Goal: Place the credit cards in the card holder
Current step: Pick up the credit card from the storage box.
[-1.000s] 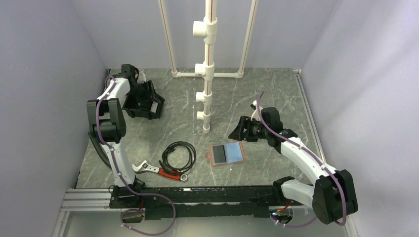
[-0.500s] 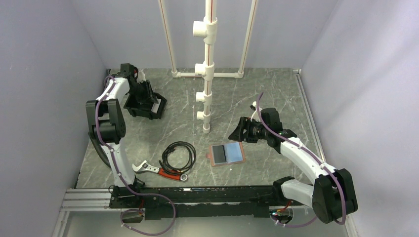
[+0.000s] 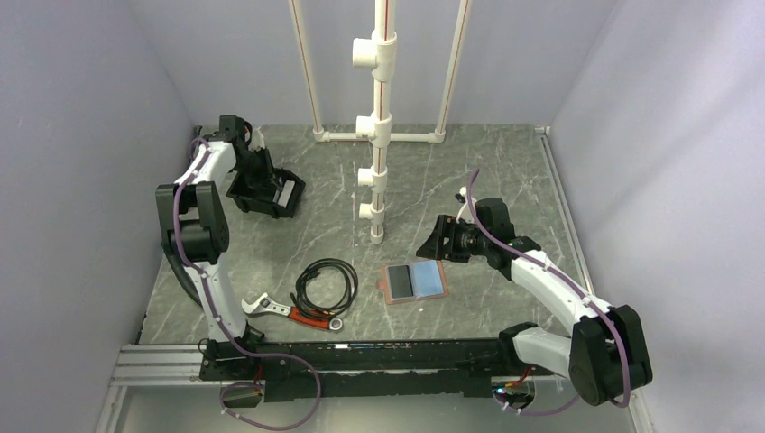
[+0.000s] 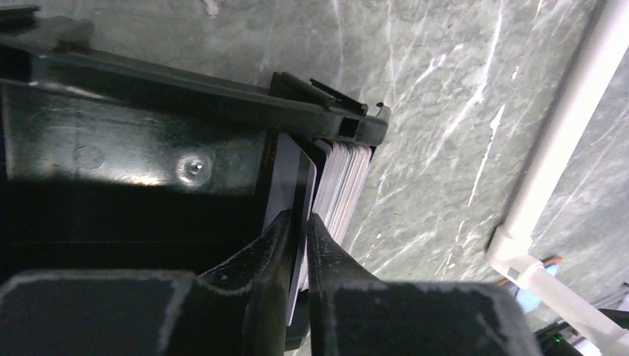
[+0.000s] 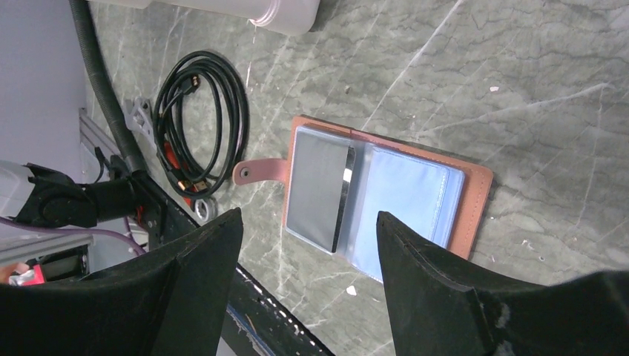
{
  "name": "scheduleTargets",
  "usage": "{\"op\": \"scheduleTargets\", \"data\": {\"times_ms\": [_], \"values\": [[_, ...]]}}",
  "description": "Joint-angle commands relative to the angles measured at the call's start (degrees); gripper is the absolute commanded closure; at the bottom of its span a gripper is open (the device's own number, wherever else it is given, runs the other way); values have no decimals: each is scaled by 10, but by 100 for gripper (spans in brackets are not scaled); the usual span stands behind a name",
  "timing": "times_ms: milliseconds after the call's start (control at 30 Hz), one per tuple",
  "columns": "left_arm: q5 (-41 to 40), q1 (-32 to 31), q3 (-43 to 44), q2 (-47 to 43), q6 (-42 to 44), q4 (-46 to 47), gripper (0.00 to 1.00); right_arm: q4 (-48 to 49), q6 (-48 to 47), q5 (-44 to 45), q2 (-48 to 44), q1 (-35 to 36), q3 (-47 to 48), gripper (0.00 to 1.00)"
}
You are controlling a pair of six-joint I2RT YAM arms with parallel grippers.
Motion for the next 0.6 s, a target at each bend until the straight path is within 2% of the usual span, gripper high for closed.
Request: {"op": "scheduleTargets", "data": {"times_ms": [0, 300, 467, 567], "values": [[-48, -5, 25, -48, 31, -32, 85, 28, 1, -10, 2, -3, -1, 32], [-164, -22, 66, -99, 39, -45, 96, 25, -3, 3, 21, -3, 11, 32], [-148, -28, 96, -133, 6, -30, 98, 16, -4, 18, 52, -3, 41, 32], [-111, -28, 107, -150, -19, -20, 100, 17, -1, 17, 66, -3, 57, 32]]}}
